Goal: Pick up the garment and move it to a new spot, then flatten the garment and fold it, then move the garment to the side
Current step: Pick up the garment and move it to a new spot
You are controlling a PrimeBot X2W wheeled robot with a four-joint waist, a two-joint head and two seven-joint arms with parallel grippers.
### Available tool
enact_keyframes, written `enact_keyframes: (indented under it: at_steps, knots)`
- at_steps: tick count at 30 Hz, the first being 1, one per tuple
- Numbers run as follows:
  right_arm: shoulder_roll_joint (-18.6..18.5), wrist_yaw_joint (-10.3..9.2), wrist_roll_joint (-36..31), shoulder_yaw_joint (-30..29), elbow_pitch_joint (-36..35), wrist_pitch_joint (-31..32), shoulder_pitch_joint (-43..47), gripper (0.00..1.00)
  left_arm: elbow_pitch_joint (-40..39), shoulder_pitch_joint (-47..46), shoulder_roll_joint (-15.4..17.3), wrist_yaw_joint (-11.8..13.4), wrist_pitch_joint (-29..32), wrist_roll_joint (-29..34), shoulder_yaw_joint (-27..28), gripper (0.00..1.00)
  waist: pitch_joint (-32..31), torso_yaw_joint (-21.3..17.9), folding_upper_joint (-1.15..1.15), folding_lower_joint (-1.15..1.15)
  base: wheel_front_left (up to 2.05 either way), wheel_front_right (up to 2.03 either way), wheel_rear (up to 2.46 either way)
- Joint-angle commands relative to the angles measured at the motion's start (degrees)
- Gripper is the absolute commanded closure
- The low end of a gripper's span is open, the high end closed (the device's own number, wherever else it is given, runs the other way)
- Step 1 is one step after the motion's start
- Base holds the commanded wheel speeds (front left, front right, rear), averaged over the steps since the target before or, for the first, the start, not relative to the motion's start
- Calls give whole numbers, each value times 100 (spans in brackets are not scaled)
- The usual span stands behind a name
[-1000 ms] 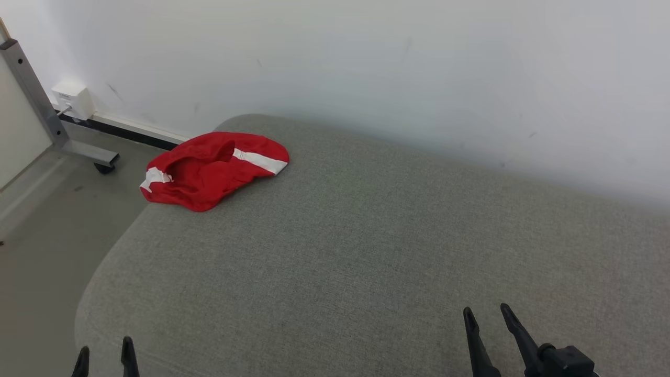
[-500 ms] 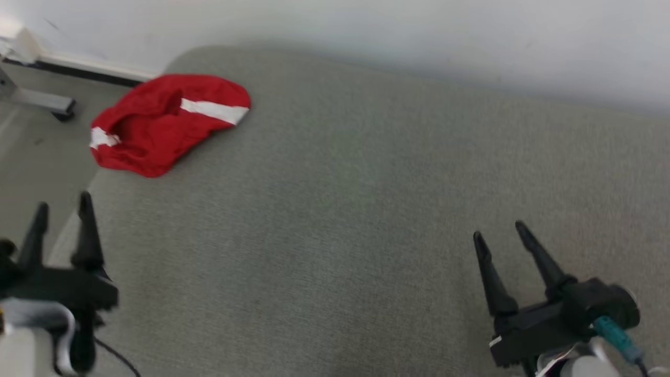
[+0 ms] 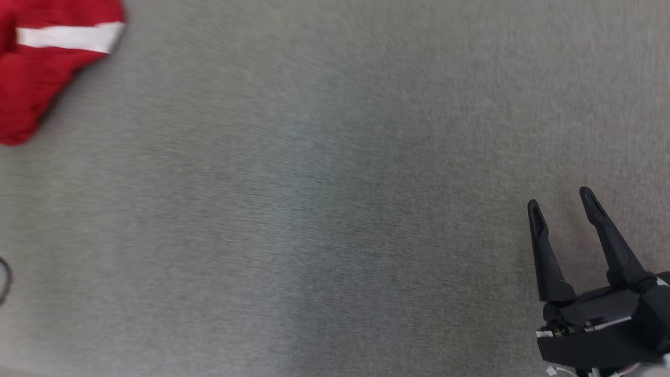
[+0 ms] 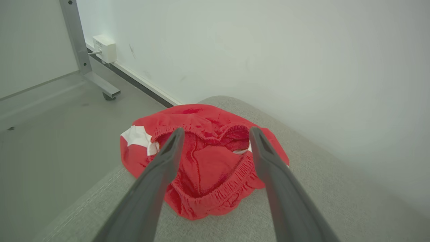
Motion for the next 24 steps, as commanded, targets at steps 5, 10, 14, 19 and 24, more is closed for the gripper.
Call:
enact_keyframes:
  at_steps: [5,10,14,19,24]
  knots:
    - [115,-17,-71,-26,-423,12,177,0,373,-429,459,203,438,-147,157,0,1055,-864,-2,-2,0,0,0]
    - [200,-17,-95,-72,-627,-18,325,0,724,-608,795,468,728,-76,202,0,1205,-1061,-2,-2,0,0,0]
    - [229,-17,-91,-123,-713,-63,474,0,937,-642,992,696,1099,-128,233,0,1224,-1176,-2,-2,0,0,0]
    - [267,-17,-93,-47,-784,-91,494,0,987,-686,1128,895,1060,-29,291,0,1292,-1263,-2,-2,0,0,0]
    - [259,-17,-102,-18,-839,-105,497,0,1118,-742,1081,1021,1002,6,252,0,1401,-1260,-2,-2,0,0,0]
